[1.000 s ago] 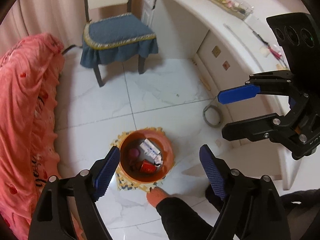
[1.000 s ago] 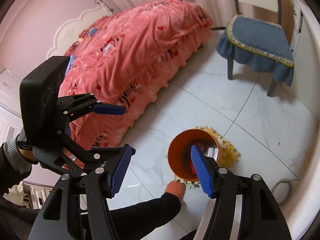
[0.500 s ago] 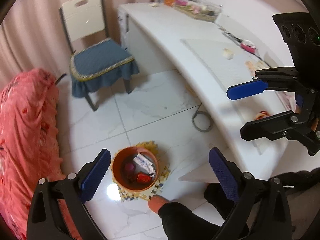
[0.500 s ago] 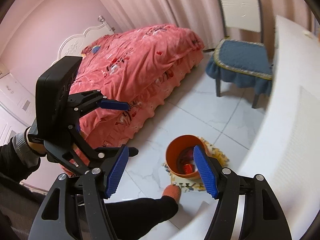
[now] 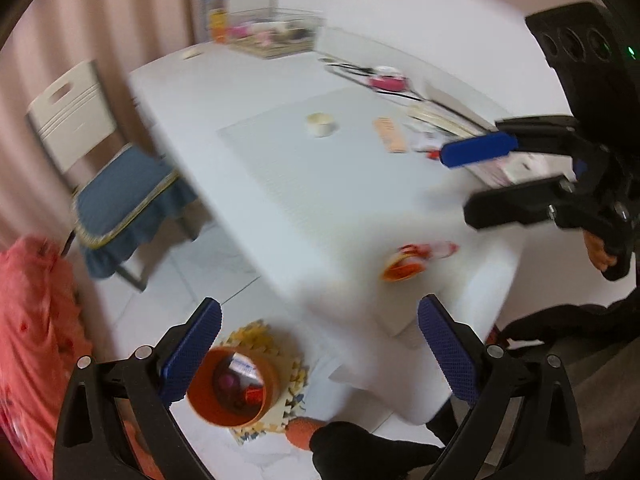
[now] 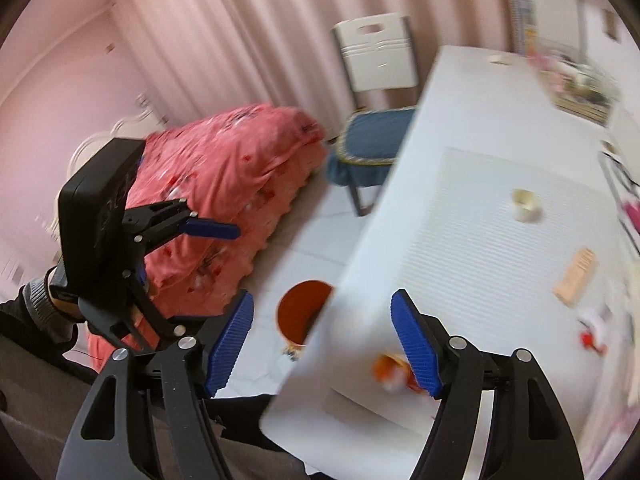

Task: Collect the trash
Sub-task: 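Return both tools to the desk mat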

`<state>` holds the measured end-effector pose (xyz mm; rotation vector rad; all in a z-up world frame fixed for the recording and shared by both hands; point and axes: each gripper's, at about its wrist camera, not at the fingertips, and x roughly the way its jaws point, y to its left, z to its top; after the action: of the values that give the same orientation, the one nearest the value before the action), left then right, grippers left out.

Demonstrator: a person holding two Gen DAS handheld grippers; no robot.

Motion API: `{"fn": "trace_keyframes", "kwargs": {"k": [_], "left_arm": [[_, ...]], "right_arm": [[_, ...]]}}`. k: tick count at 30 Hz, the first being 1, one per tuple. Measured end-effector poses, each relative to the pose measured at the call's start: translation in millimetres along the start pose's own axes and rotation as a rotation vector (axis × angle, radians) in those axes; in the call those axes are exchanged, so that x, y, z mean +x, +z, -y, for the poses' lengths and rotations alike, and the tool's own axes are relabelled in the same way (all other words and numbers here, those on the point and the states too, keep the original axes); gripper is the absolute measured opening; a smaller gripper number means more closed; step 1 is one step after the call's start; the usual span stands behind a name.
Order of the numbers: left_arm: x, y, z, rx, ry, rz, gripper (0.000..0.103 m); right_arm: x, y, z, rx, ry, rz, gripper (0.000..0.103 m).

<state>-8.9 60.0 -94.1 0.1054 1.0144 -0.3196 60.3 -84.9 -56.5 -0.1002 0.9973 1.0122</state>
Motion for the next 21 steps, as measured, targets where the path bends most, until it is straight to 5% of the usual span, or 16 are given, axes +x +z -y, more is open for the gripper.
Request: {"fn": "trace_keyframes", "kwargs": {"k": [10, 21], "left_arm": [[40.1, 23.5, 65.1, 0.21, -0.12, -0.079, 0.097], [100.5, 36.3, 80.2, 0.33, -0.177, -0.189, 0.097]], "right_arm": [[-56.4, -57.7, 61.3, 0.194, -0.129, 0.076, 0.072], [-72.4, -92.6, 91.3, 0.31, -0.179, 0.082, 0.072]]}}
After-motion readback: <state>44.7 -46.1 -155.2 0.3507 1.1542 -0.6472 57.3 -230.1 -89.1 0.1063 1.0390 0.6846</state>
